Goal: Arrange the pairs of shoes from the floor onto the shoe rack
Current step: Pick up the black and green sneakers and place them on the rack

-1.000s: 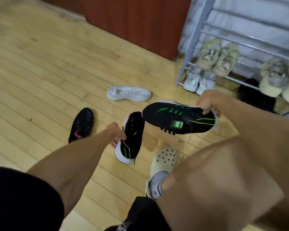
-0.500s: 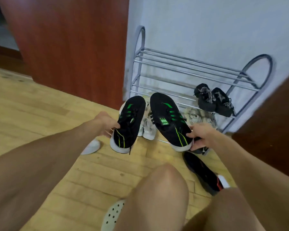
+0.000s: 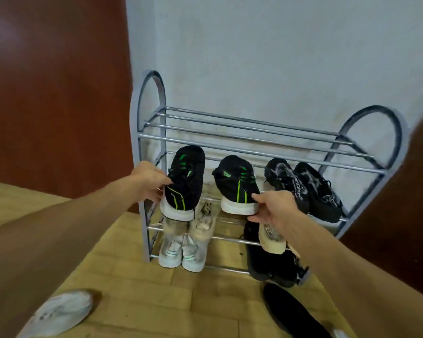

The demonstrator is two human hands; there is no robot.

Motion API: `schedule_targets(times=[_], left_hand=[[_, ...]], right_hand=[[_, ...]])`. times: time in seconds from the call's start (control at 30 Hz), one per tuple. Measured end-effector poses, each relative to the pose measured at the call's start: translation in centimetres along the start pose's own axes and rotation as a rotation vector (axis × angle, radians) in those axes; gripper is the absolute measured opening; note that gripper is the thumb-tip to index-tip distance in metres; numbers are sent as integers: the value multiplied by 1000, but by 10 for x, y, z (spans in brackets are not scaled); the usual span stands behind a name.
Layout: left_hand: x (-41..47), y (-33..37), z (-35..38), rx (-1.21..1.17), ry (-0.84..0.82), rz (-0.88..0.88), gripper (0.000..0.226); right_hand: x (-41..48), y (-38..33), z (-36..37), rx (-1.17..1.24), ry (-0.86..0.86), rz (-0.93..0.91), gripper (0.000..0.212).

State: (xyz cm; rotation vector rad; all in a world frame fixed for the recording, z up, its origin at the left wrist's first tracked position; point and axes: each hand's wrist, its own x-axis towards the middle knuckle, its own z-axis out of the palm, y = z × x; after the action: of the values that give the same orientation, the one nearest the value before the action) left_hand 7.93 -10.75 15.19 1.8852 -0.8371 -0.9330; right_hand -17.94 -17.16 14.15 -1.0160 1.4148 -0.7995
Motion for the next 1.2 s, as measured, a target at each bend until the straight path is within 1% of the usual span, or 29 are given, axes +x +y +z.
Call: schedule_targets(times=[0.03, 0.13, 0.23, 0.37, 0.43, 0.5, 0.57, 0.67, 0.77, 0.83, 0.9, 0.93, 0.97, 1.0, 1.03, 1.07, 1.13, 1.2], left_hand=[[11, 1, 4, -4, -2, 0, 11], [37, 4, 13, -1, 7, -4, 12], [53, 3, 21, -14, 11, -11, 12], [60, 7, 30, -12, 29, 5, 8], [61, 7, 33, -48, 57, -5, 13], [59, 4, 36, -94, 96, -16, 19], [57, 3, 37, -98, 124, -16, 18], [45, 5, 38, -67, 121, -11, 17], [24, 12, 37, 86, 138, 60, 23], [3, 19, 38, 189, 138, 115, 16], [-17, 23, 42, 264, 156, 169, 28], [-25, 24, 43, 293, 168, 202, 25], [-39, 23, 47, 324, 170, 249, 11], [-50, 22, 51, 356, 182, 306, 17], [-60, 21, 55, 383, 194, 354, 31], [-71, 21, 62, 408, 198, 415, 37], [-94, 22, 81, 464, 142, 559, 35], [-118, 23, 105, 510, 22, 627, 30]], right_hand=[[10, -2, 5, 8, 7, 0, 22], [31, 3, 20, 51, 9, 3, 8], [45, 18, 29, 97, -19, -47, 20], [52, 22, 42, 105, -26, -78, 25], [53, 22, 48, 97, -19, -82, 27], [52, 22, 50, 44, -25, -108, 28], [48, 23, 49, -60, -30, -144, 27], [35, 22, 48, -243, -54, -196, 13], [15, 20, 47, -358, -76, -218, 21], [1, 17, 43, -426, -95, -241, 22], [-13, 15, 34, -457, -115, -258, 18], [-19, 14, 29, -473, -116, -270, 15], [-28, 15, 19, -488, -107, -267, 23], [-36, 17, 9, -510, -105, -263, 26], [-42, 19, -1, -535, -106, -248, 28], [-49, 23, -14, -566, -110, -230, 28], [-62, 33, -42, -623, -134, -178, 27], [-73, 45, -74, -664, -157, -84, 29]])
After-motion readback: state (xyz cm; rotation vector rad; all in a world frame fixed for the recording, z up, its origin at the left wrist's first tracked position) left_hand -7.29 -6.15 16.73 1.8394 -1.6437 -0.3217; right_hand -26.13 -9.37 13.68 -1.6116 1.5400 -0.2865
